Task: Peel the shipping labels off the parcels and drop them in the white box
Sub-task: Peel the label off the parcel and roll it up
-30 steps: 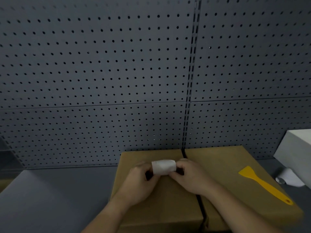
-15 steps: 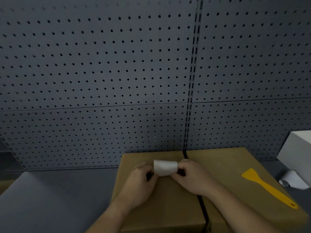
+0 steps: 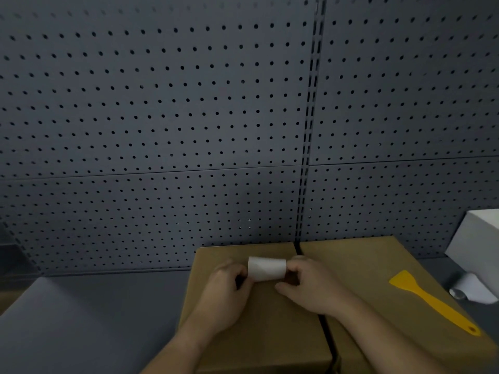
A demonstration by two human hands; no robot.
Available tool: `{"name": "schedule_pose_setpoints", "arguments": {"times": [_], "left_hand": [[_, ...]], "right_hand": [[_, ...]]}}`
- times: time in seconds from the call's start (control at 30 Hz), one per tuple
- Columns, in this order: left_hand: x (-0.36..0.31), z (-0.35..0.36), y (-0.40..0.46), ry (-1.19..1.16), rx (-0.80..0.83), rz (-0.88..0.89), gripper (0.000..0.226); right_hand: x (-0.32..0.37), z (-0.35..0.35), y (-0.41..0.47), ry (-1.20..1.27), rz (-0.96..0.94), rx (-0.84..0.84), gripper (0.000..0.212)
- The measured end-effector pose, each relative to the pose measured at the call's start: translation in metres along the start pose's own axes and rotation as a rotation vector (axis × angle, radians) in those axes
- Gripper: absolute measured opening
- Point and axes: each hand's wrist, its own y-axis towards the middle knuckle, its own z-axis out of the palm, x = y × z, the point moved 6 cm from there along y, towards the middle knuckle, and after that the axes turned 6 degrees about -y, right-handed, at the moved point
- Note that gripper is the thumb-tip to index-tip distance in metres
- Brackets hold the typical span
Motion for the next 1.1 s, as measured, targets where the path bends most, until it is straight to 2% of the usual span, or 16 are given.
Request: {"name": "schedule_pose_setpoints", "arguments": {"times": [0.33, 0.57, 0.77, 1.0, 1.1], "left_hand": [[-0.001, -0.003, 0.001, -0.034, 0.026, -0.018, 0.007], [0.002, 0.000, 0.003, -0.006, 0.008, -0.016, 0.013], [0.000, -0.001, 0.004, -0.026, 0.018, -0.036, 0.017], [-0.002, -0.003, 0.013, -0.070, 0.076, -0.085, 0.005], [0.000, 0.001, 0.022, -0.024, 0.091, -0.084, 0.017]], "right_hand": [[0.004, 0.000, 0.006, -0.054, -0.003, -0.005, 0.020], [0.001, 0.000, 0.003, -0.017, -0.003, -0.016, 0.006], [0.001, 0.000, 0.007, -0.043, -0.007, -0.042, 0.016], [0.003, 0.000, 0.006, -0.096, -0.010, -0.061, 0.024], [0.004, -0.001, 0.005, -0.094, 0.003, -0.063, 0.024]]}}
